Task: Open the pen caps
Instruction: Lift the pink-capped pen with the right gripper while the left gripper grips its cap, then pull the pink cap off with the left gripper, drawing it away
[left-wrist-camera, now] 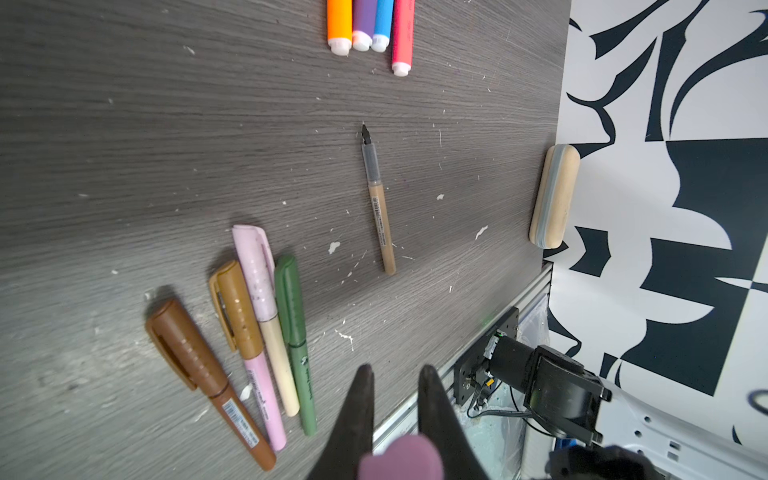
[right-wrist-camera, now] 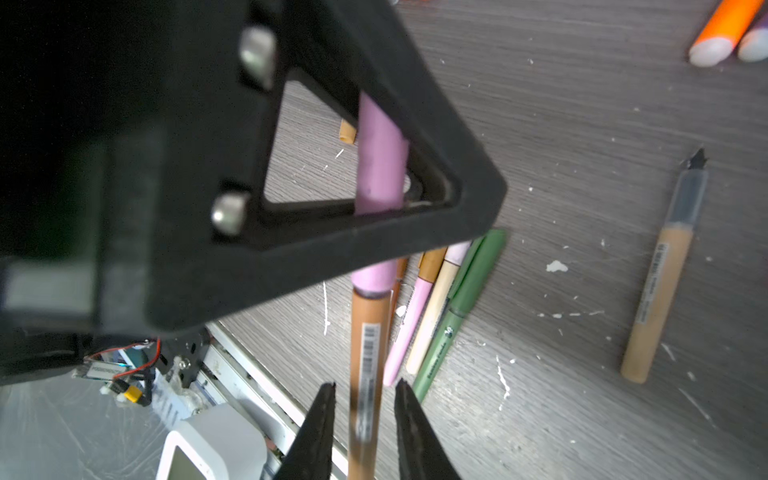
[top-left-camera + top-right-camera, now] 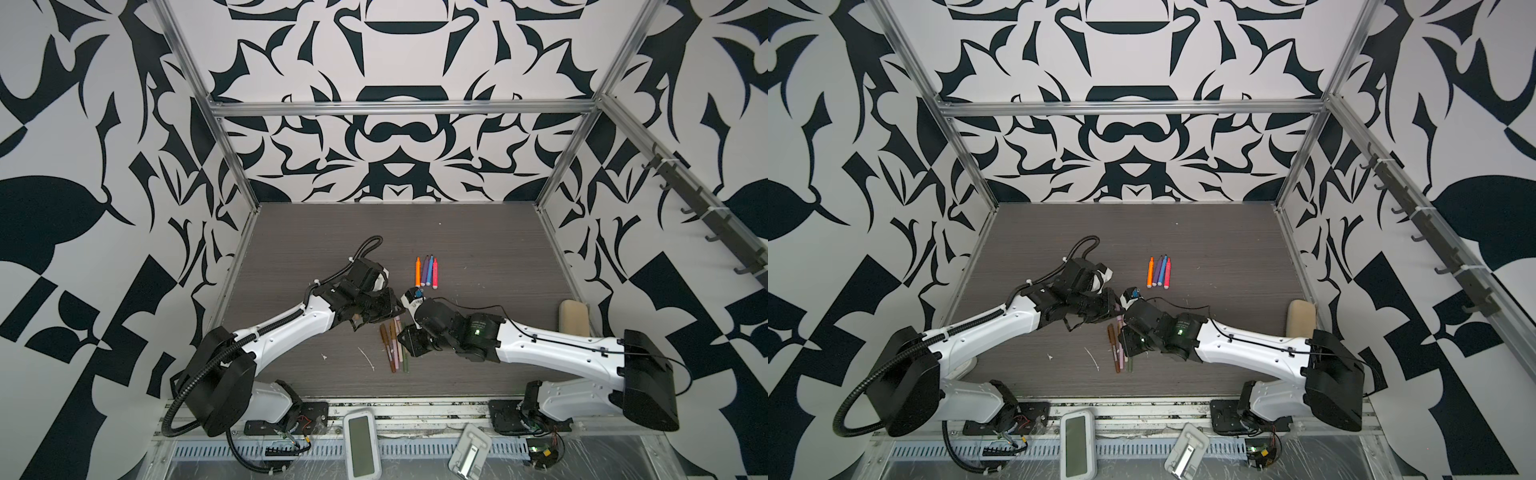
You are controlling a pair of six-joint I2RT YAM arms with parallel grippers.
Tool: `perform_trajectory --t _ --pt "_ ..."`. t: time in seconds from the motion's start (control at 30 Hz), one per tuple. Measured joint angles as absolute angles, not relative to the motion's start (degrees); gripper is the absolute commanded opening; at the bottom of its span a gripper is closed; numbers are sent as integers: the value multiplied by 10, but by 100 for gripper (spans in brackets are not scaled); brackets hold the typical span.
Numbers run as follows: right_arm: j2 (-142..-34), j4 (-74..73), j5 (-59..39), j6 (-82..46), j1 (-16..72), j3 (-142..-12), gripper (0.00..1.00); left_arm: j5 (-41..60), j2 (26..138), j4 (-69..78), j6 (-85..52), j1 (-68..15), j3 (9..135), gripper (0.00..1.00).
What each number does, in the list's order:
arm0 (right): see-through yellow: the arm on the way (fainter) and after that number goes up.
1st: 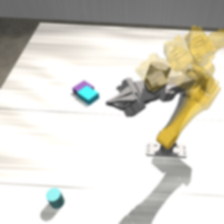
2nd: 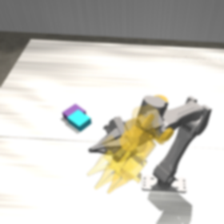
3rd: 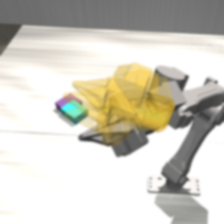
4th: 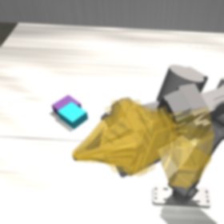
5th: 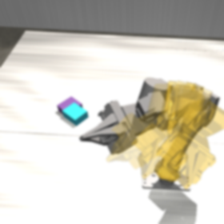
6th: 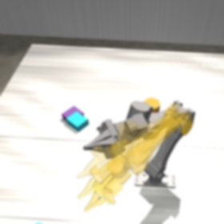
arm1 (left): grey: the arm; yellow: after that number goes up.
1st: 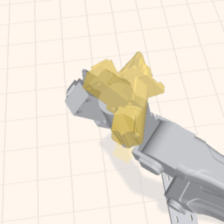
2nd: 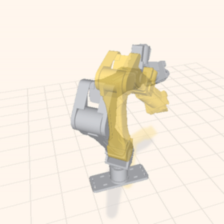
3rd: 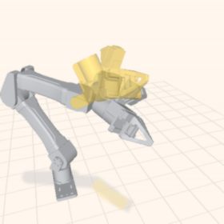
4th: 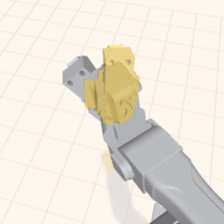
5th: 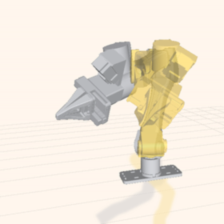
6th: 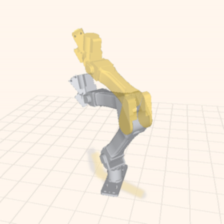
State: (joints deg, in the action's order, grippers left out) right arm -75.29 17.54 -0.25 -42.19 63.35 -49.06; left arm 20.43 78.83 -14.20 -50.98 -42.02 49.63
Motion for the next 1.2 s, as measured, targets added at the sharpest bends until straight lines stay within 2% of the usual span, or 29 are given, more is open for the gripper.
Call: perform_trajectory --t 0.1,0.13,0.17,0.2,0.4,0.47,0.53,0.67,0.73,0.97,1.2 --pt "-775 180 3 -418 633 -503 29 204 788 -143 -510 -420 498 0" --pt "-782 182 5 -416 632 -508 19 204 788 -143 -510 -420 499 0" --pt "-789 183 7 -412 630 -513 2 204 788 -144 -510 -420 500 0" --pt "-794 183 7 -416 627 -516 0 201 788 -144 -508 -420 501 0" --pt "-794 160 4 -420 621 -514 0 170 788 -183 -474 -413 529 0" --pt "-788 110 7 -427 622 -498 0 179 802 -236 -434 -384 573 0" --pt "-787 55 15 -439 622 -489 0 207 829 -281 -403 -338 627 0" --pt "-782 77 12 -463 676 -443 0 193 893 -277 -360 -165 721 0" --pt "-777 92 11 -470 700 -428 0 183 901 -278 -353 -122 728 0" --pt "-690 133 45 -479 689 -414 0 187 863 -286 -333 -152 643 0" --pt "-651 186 64 -472 621 -410 0 172 802 -282 -331 -148 498 0"
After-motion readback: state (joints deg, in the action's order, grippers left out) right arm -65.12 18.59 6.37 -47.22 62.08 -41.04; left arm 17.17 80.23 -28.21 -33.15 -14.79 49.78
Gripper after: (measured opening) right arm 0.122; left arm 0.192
